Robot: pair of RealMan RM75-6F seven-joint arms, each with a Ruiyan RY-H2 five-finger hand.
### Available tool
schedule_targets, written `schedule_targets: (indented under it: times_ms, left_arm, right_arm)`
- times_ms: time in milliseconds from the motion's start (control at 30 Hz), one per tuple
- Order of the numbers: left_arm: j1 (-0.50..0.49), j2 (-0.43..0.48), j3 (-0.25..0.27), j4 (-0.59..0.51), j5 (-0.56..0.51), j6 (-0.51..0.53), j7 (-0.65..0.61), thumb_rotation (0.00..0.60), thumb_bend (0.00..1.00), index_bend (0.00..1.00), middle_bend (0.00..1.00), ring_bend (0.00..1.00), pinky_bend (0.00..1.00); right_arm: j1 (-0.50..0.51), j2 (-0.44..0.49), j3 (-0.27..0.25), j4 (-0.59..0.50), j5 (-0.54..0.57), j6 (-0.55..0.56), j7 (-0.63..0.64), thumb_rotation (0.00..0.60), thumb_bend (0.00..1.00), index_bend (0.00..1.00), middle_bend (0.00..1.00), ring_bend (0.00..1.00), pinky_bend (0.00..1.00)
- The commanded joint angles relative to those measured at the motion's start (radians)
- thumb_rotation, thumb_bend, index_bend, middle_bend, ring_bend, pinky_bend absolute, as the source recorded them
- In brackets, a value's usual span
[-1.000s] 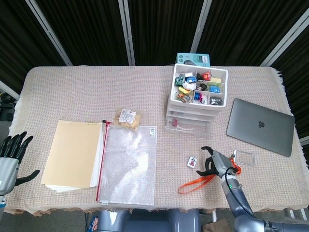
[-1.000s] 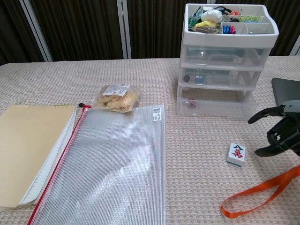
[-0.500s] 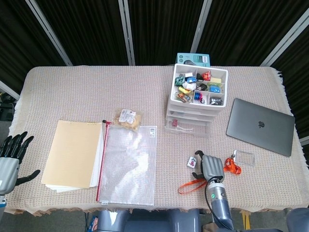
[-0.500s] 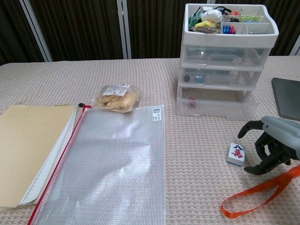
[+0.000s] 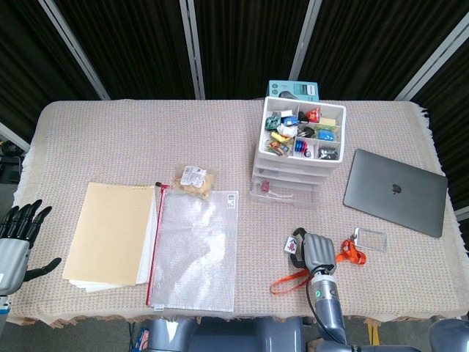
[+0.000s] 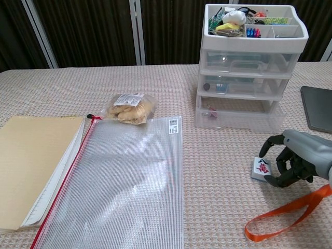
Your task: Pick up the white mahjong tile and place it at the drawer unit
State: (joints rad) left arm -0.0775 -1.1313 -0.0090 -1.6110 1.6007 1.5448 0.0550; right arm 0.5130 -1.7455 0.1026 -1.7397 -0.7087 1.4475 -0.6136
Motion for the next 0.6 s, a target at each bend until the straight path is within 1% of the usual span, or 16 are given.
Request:
schedule_targets:
  times_ms: [33, 233, 300, 433, 600]
  left_arm:
    - [0.000, 0.001, 0.000, -0.001, 0.001, 0.001, -0.001, 0.600, 0.16, 0.08, 0.00, 0.00, 0.00]
    - [0.000, 0.002, 0.001, -0.003, -0.001, -0.001, -0.002, 0.600, 0.16, 0.08, 0.00, 0.00, 0.00]
    - [0.000, 0.002, 0.000, -0.003, -0.001, -0.001, -0.001, 0.600, 0.16, 0.08, 0.00, 0.00, 0.00]
    - [0.001, 0.001, 0.000, -0.004, -0.002, -0.001, -0.001, 0.600, 0.16, 0.08, 0.00, 0.00, 0.00]
    - [0.000, 0.002, -0.001, -0.004, -0.004, -0.001, -0.002, 0.600, 0.16, 0.08, 0.00, 0.00, 0.00]
  right_arm:
    - [-0.005, -0.007, 0.007, 0.008, 0.003, -0.003, -0.010, 0.600, 0.32, 0.35, 0.76, 0.79, 0.71]
    - [-0.014, -0.013, 0.016, 0.010, 0.014, -0.018, -0.028, 0.600, 0.32, 0.36, 0.76, 0.79, 0.71]
    - [-0.016, -0.015, 0.020, 0.010, 0.009, -0.017, -0.030, 0.600, 0.33, 0.39, 0.76, 0.79, 0.71]
    - [-0.023, -0.025, 0.028, 0.016, -0.013, -0.010, -0.021, 0.600, 0.35, 0.48, 0.77, 0.80, 0.71]
    - [-0.035, -0.034, 0.039, 0.022, -0.057, -0.003, 0.004, 0.600, 0.35, 0.54, 0.78, 0.80, 0.71]
